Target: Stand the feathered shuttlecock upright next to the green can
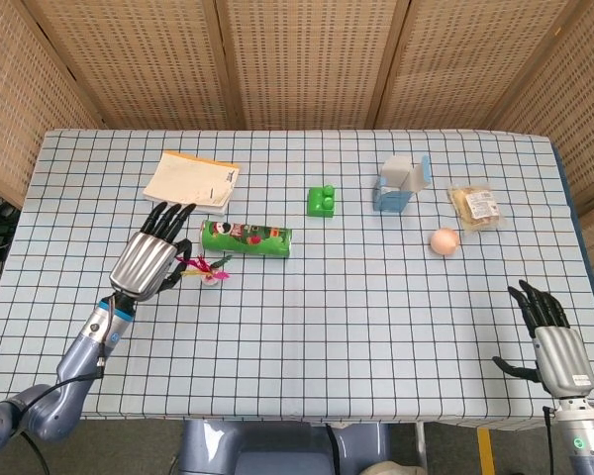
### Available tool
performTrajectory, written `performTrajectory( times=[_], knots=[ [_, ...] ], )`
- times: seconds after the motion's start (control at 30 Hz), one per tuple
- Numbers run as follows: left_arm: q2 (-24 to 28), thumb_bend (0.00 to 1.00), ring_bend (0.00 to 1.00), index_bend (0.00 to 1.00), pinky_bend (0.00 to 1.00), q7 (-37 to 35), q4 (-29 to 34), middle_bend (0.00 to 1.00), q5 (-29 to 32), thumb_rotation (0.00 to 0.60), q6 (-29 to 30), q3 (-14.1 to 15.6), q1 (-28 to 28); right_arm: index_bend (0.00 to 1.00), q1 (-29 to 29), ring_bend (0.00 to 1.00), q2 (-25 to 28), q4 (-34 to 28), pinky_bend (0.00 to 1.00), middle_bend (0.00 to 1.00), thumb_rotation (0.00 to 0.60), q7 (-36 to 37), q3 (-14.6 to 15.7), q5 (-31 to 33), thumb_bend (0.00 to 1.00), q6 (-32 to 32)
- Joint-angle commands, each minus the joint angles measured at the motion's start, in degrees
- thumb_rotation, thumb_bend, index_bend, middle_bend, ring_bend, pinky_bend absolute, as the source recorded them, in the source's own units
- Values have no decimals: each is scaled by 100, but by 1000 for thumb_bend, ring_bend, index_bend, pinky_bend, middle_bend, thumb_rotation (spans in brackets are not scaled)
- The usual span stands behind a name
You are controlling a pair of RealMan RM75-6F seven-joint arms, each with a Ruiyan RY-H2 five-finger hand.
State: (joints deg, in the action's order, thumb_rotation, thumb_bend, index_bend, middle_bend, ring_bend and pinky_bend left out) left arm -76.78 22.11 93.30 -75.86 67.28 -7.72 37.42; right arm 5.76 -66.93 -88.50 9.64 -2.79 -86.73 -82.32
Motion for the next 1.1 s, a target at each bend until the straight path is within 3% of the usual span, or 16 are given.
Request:
performTrajectory(
  times=[0.03, 0.2, 0.27, 0.3, 0.37, 0.47, 0.57, 0.8, 0.93, 1.1],
  knots=[
    [40, 535, 0, 677, 0, -45, -31, 0, -62, 600, 32, 36, -47, 10, -2, 0, 1, 2, 0, 0, 600, 12, -3, 4, 8, -4],
    [127, 509, 0, 652, 0, -208, -108, 0, -83, 600, 86, 57, -146, 10, 4, 0, -1, -4, 0, 0, 600, 1, 5, -10, 8, 4],
    [161, 463, 0, 588, 0, -293, -142, 0, -79, 600, 59, 74, -172, 10, 5, 0, -4, -9, 0, 0, 600, -11, 11, -25, 8, 1],
    [178, 426, 0, 531, 0, -353, -180, 0, -85, 600, 45, 85, -186, 10, 4, 0, -7, -9, 0, 0, 600, -22, 12, -29, 8, -4],
    [186, 266, 0, 279, 0, -397, -247, 0, -91, 600, 38, 97, -206, 10, 1, 0, -8, -16, 0, 0, 600, -25, 13, -28, 8, -7],
    [214, 160, 0, 73, 0, -410, -279, 0, -10, 600, -19, 99, -229, 10, -2, 0, -8, -21, 0, 0, 600, -36, 12, -25, 7, -13],
    [253, 144, 0, 22, 0, -518, -249, 0, 38, 600, -21, 59, -254, 10, 0, 0, -11, -23, 0, 0, 600, -49, 12, -26, 7, -10],
    [480, 144, 0, 15, 0, -737, -21, 0, -10, 600, 132, 3, -390, 10, -1, 0, -9, -20, 0, 0, 600, -49, 12, -28, 7, -16],
    [648, 148, 0, 17, 0, -899, 225, 0, -276, 600, 620, 18, -642, 10, 9, 0, -9, -13, 0, 0, 600, -65, 27, -40, 7, 11],
    [637, 151, 0, 19, 0, -633, 271, 0, -728, 600, 1545, 334, -1251, 10, 24, 0, -12, -32, 0, 0, 600, -195, 65, -71, 7, 54]
  ],
)
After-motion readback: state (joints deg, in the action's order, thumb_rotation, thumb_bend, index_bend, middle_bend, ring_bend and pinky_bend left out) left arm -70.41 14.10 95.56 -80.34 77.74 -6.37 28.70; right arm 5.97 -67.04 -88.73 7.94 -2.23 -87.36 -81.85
